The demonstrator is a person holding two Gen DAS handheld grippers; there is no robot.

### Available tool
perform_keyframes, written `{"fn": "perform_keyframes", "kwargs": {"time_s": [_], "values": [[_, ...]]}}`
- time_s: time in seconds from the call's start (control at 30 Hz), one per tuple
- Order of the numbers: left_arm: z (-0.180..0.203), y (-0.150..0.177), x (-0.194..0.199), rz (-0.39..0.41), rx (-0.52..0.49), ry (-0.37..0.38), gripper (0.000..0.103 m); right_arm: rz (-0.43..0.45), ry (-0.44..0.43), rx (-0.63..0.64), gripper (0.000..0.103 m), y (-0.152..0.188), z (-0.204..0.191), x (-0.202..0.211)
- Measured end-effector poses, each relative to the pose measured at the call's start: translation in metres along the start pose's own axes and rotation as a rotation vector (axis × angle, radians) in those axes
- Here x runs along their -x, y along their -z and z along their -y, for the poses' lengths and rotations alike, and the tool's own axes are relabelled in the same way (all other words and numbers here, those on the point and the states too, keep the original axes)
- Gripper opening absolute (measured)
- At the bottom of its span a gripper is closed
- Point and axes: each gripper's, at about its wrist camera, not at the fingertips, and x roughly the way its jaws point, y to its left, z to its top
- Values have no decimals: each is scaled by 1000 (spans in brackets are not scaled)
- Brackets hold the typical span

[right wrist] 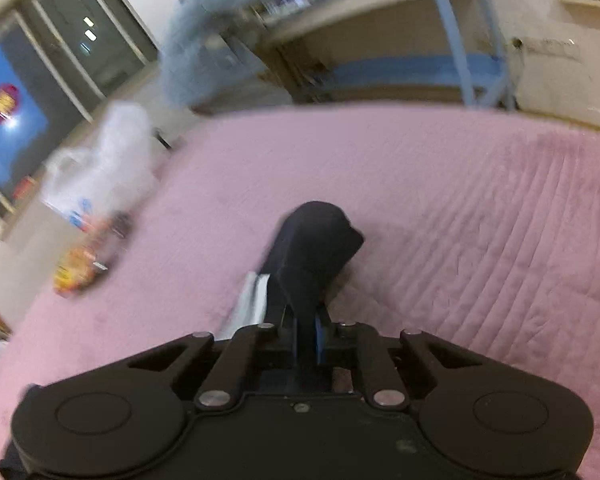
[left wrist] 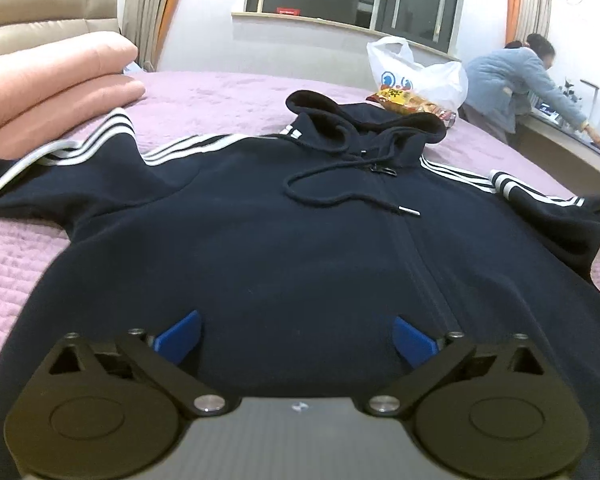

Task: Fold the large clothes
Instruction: 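Grasp the hoodie sleeve cuff with the right gripper and lift it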

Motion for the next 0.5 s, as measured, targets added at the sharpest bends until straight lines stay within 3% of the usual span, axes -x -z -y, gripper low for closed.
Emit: {"fn": "perform_keyframes", "kwargs": {"time_s": [0.07, 0.13, 0.27, 0.33, 0.4, 0.5], "values": [[2, -1, 1, 6, -4, -2, 103, 48, -10, 16, 11, -3, 1, 35], [3, -1, 1, 6, -11, -8, 103, 130, 34, 75, 11, -3, 3, 75], [3, 0, 2, 8, -10, -8, 103, 378, 298, 213, 11, 6, 12, 149], [2, 0, 2, 11, -10, -8, 103, 441, 417, 250, 11, 11, 20, 162], [1, 1, 1, 15, -8, -6, 103, 381, 484, 254, 11, 12, 31, 153], [-3, 0, -1, 13, 3, 1, 103, 277, 511, 228, 11, 22, 30, 136]]}}
